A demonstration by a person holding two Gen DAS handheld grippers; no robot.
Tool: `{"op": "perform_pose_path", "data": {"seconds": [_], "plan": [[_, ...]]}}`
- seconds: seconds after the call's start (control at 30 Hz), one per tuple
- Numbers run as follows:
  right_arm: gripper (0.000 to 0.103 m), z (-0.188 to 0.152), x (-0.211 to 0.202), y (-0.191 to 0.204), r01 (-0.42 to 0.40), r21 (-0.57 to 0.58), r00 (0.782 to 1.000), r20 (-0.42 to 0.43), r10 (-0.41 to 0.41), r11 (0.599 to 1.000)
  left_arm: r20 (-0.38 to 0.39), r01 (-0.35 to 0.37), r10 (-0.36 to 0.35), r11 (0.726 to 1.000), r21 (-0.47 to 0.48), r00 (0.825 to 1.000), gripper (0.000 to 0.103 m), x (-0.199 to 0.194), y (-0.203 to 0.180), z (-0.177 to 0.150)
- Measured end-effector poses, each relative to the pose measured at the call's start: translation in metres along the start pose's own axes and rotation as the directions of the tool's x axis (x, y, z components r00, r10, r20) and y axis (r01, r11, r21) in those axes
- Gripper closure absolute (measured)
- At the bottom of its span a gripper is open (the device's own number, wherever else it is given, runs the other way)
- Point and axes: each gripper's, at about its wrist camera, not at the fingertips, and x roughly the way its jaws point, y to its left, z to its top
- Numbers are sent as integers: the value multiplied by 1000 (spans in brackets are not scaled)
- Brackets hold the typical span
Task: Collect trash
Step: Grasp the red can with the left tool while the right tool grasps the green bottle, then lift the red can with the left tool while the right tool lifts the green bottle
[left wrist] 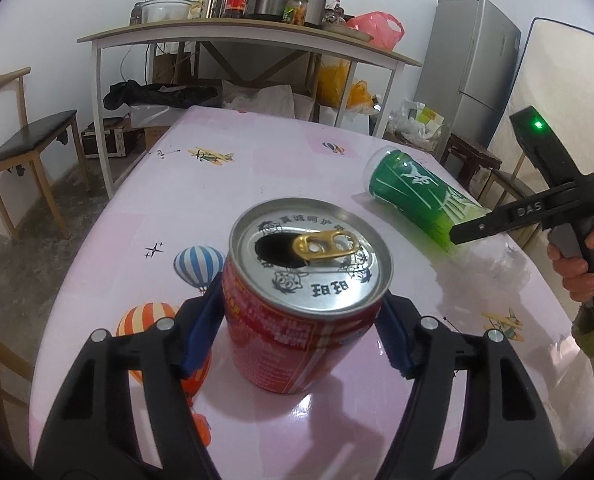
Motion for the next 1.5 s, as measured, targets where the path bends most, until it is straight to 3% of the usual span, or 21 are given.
{"op": "perform_pose_path", "data": {"seconds": [0.2,0.4,0.7,0.97,1.13,1.27,1.5], "plan": [[34,-36,-20,-31,-2,130,999,48,-4,992,-14,36,-36,999,24,999,38,6,-20,1],[34,-75,-45,-60,44,240,993,95,-69,970,-40,100,-97,993,63,994,38,20,-56,5],[34,-106,-64,-89,79,347,981,141,-135,935,-83,181,-172,975,125,982,37,41,-117,5],[33,-112,-66,-103,27,362,983,160,-91,932,-92,187,-176,972,143,980,37,48,-138,5],[33,-110,-65,-113,-51,337,990,139,4,940,-108,178,-163,974,142,981,32,49,-136,8],[26,-107,-69,-114,-121,312,986,145,79,942,-116,162,-144,972,171,983,28,45,-139,5],[25,-95,-67,-106,-111,265,990,113,83,958,-142,111,-87,980,168,986,28,51,-142,6]]}}
